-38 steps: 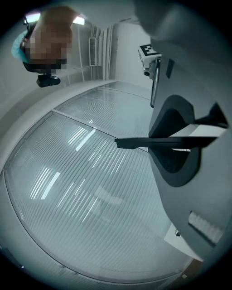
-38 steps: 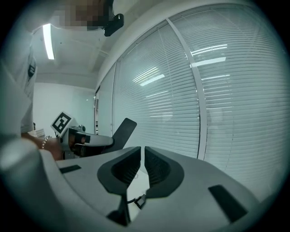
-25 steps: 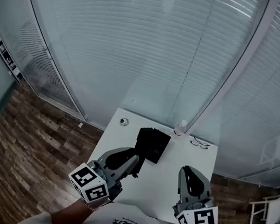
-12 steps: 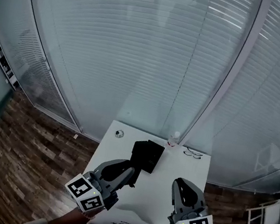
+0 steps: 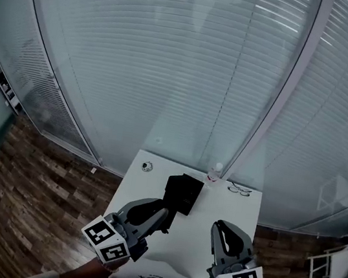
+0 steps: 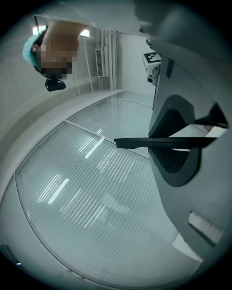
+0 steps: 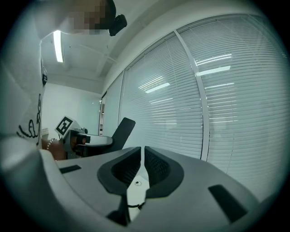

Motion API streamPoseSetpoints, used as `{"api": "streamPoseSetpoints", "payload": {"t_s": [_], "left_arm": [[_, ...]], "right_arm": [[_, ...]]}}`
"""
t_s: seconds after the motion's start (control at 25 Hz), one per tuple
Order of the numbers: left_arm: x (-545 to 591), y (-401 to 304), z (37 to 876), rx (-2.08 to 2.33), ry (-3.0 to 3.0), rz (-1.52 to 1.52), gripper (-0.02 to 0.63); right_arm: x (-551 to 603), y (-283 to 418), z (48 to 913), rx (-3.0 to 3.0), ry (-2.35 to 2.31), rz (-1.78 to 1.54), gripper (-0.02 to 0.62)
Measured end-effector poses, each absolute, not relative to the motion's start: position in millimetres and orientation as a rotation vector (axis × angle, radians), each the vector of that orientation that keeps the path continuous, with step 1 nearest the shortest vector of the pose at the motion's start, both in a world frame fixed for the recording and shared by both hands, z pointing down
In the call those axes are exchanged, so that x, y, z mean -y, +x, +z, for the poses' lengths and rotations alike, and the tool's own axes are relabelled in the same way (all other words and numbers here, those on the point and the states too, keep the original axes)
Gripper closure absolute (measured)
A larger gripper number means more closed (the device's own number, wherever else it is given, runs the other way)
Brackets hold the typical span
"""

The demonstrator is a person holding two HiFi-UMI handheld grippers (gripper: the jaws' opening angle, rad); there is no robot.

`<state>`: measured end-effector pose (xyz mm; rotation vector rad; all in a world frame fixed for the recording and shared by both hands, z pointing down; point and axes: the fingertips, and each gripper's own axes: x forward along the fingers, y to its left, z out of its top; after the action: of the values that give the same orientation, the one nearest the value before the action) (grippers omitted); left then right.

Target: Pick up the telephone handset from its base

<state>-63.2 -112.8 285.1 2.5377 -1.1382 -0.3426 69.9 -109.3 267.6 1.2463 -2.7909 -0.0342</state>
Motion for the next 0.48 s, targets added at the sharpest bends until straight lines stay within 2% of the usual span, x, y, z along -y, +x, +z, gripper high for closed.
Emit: {"api": "streamPoseSetpoints", "payload": {"t_s": [0.48], "left_arm": [[124,-63,287,1.134,2.535,-0.338,0.54]], "right_arm": [[122,72,272,2.786,1.263,-0.017,0.572]]}}
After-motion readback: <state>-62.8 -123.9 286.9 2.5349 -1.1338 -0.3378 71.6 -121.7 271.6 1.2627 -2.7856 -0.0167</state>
